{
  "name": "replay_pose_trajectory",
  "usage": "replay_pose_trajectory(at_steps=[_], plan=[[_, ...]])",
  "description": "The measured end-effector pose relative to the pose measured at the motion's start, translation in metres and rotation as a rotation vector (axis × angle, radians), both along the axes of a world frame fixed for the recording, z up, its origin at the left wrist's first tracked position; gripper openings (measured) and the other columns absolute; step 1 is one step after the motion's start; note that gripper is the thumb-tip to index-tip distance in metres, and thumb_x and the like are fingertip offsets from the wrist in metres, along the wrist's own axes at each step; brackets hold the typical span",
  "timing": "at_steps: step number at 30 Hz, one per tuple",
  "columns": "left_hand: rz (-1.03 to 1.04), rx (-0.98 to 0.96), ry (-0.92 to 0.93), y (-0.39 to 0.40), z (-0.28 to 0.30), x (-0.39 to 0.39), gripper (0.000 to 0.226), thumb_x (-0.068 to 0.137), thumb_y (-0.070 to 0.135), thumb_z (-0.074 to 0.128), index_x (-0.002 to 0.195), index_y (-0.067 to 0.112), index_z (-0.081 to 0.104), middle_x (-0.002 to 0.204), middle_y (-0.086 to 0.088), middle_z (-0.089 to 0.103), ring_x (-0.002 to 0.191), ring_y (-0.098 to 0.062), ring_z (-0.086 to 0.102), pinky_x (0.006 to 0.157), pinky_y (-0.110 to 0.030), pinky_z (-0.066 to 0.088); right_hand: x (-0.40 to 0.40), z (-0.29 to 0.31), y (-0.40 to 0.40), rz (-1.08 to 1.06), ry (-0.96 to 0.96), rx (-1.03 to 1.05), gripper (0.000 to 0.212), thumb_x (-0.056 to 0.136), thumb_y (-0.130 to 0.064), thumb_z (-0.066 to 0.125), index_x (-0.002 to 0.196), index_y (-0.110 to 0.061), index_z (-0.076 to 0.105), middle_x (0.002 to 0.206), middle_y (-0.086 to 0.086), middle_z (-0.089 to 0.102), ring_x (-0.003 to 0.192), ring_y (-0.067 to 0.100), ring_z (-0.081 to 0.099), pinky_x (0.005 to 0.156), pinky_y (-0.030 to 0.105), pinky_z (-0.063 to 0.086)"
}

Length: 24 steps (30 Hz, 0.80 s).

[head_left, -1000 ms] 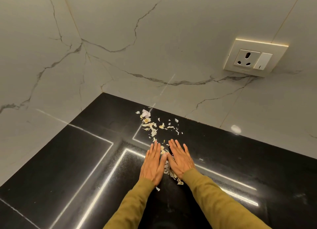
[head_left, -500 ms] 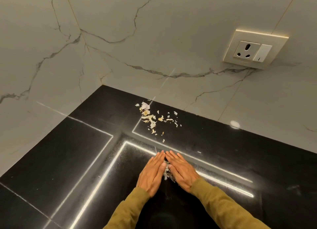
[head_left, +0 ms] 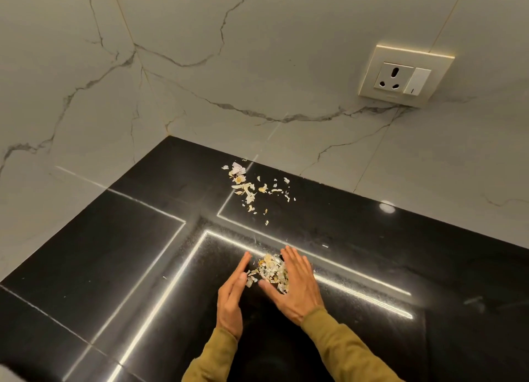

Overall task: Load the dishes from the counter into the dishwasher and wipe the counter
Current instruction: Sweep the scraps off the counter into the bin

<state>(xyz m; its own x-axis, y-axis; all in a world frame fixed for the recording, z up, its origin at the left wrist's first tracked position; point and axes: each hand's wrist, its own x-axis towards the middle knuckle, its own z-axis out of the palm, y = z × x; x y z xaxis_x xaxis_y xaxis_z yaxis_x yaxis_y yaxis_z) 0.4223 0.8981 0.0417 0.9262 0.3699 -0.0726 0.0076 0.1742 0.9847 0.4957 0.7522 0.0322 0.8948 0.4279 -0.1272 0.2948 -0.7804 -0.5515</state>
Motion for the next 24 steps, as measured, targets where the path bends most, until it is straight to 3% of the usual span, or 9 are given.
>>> replay_pose_trajectory(at_steps=[3, 7, 10, 14, 16, 19, 24], plan=[[0.092, -0.103, 0.002, 0.003, 0.002, 0.001, 0.071, 0.083, 0.046, 0.054, 0.139, 0.002, 0.053, 0.141, 0.000, 0.059, 0.139, -0.010, 0.045, 0.121, -0.039, 0.029, 0.002, 0.003, 0.020, 0.059, -0.038, -0.086, 0.111, 0.076, -0.091, 0.030, 0.157, -0.022, 0.001, 0.163, -0.005, -0.008, 0.148, 0.007, -0.017, 0.121, 0.040, -0.014], [0.282, -0.148, 0.001, 0.003, -0.001, 0.002, 0.058, 0.088, 0.032, 0.053, 0.134, -0.002, 0.056, 0.136, -0.004, 0.064, 0.136, -0.016, 0.051, 0.120, -0.046, 0.030, 0.004, -0.001, 0.041, 0.183, -0.058, -0.107, 0.103, 0.077, -0.089, 0.032, 0.156, -0.032, 0.000, 0.164, -0.002, -0.010, 0.148, 0.011, -0.020, 0.120, 0.045, -0.015], [0.364, -0.186, 0.000, 0.002, -0.001, 0.003, 0.057, 0.087, 0.029, 0.053, 0.133, -0.005, 0.056, 0.134, -0.007, 0.064, 0.133, -0.017, 0.053, 0.119, -0.044, 0.032, 0.005, -0.007, 0.047, 0.262, -0.119, -0.109, 0.089, 0.082, -0.085, 0.029, 0.155, -0.039, 0.009, 0.165, -0.001, -0.004, 0.150, 0.010, -0.015, 0.120, 0.046, -0.012], [0.350, -0.226, -0.022, 0.001, 0.003, 0.003, 0.062, 0.084, 0.038, 0.056, 0.134, 0.000, 0.058, 0.134, -0.005, 0.064, 0.133, -0.014, 0.052, 0.117, -0.039, 0.034, 0.007, -0.014, 0.045, 0.329, -0.187, -0.060, 0.084, 0.084, -0.081, 0.015, 0.150, -0.034, 0.034, 0.164, -0.001, 0.014, 0.151, 0.012, 0.001, 0.122, 0.043, -0.008], [0.334, -0.262, -0.030, 0.002, 0.001, 0.003, 0.057, 0.087, 0.032, 0.051, 0.134, 0.001, 0.057, 0.134, -0.004, 0.064, 0.133, -0.013, 0.052, 0.118, -0.038, 0.033, 0.008, -0.020, 0.044, 0.322, -0.195, 0.064, 0.080, 0.088, -0.075, 0.017, 0.140, -0.026, 0.052, 0.158, 0.002, 0.032, 0.149, 0.016, 0.018, 0.122, 0.034, 0.000], [0.311, -0.277, -0.032, 0.002, -0.001, 0.004, 0.057, 0.088, 0.030, 0.048, 0.135, 0.000, 0.056, 0.135, -0.005, 0.063, 0.134, -0.014, 0.051, 0.120, -0.040, 0.031, 0.011, -0.027, 0.042, 0.254, -0.186, 0.290, 0.066, 0.096, -0.063, 0.030, 0.119, -0.015, 0.070, 0.140, 0.005, 0.056, 0.135, 0.016, 0.041, 0.115, 0.025, 0.024], [0.260, -0.273, -0.035, 0.005, -0.004, -0.001, 0.056, 0.088, 0.031, 0.048, 0.134, 0.001, 0.058, 0.134, -0.004, 0.065, 0.133, -0.013, 0.053, 0.119, -0.040, 0.032, 0.017, -0.034, 0.041, 0.197, -0.318, 0.358, 0.039, 0.098, -0.043, 0.048, 0.104, -0.013, 0.071, 0.116, 0.002, 0.065, 0.112, 0.014, 0.050, 0.098, 0.027, 0.043]])
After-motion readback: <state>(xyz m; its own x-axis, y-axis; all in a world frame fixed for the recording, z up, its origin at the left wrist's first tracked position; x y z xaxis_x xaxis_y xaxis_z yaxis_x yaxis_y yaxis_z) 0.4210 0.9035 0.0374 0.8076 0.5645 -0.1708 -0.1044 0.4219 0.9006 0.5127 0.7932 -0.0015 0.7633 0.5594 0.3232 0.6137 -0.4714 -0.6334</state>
